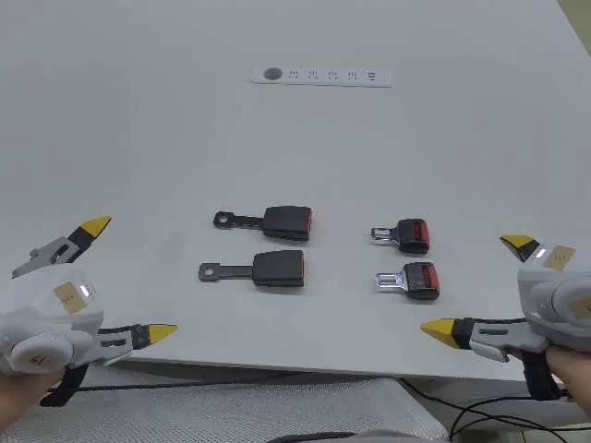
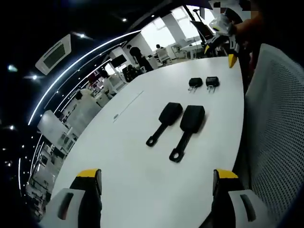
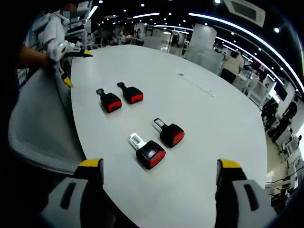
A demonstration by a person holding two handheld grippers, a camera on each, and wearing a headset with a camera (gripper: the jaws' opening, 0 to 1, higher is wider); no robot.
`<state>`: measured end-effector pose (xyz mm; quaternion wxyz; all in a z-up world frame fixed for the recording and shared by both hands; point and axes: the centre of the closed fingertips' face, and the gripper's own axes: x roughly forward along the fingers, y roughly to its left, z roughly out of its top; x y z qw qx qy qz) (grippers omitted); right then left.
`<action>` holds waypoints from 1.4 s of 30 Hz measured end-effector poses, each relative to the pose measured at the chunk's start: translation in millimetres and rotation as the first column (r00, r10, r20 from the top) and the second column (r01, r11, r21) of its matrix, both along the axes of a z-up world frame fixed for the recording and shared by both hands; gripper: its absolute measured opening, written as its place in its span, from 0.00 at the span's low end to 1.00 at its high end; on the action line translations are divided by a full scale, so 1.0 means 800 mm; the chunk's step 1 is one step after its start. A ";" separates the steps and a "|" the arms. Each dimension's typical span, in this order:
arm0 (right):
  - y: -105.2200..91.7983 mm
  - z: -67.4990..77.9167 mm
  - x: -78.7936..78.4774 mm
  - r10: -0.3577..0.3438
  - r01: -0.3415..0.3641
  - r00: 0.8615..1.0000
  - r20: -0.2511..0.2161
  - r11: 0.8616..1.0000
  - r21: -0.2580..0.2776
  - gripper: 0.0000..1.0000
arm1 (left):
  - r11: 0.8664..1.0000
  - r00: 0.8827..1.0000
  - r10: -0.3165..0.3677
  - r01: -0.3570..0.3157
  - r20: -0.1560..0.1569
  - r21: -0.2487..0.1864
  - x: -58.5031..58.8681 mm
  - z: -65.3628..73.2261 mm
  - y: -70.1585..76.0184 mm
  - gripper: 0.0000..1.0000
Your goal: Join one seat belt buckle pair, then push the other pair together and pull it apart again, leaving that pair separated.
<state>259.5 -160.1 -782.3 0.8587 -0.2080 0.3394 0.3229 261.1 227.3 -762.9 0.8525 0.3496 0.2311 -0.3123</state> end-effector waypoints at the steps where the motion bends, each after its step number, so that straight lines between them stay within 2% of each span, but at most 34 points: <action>1: 0.000 0.001 0.001 -0.001 0.001 1.000 0.006 1.000 0.001 0.96 | 1.000 1.000 0.000 0.000 -0.001 0.002 0.000 0.000 0.000 0.95; 8: 0.004 0.000 0.004 -0.002 0.002 1.000 0.004 1.000 0.006 0.95 | 1.000 1.000 0.001 -0.001 0.006 -0.001 0.001 0.001 0.001 0.95; 21: 0.008 -0.002 0.005 0.005 -0.005 1.000 0.002 1.000 0.005 0.95 | 1.000 1.000 0.011 -0.011 -0.004 0.000 0.003 -0.005 0.008 0.94; 24: 0.008 0.001 0.010 -0.001 0.001 1.000 0.029 1.000 -0.001 0.99 | 1.000 1.000 0.010 -0.009 -0.007 0.006 0.002 -0.007 0.008 0.94; 27: 0.009 0.002 0.011 -0.004 0.004 0.999 0.033 1.000 0.000 1.00 | 1.000 1.000 0.009 -0.009 -0.007 0.009 0.002 -0.008 0.010 0.94; 42: 0.005 -0.004 0.002 -0.019 0.019 1.000 0.009 1.000 0.000 1.00 | 1.000 1.000 0.006 -0.006 -0.008 0.017 0.000 -0.007 0.007 0.95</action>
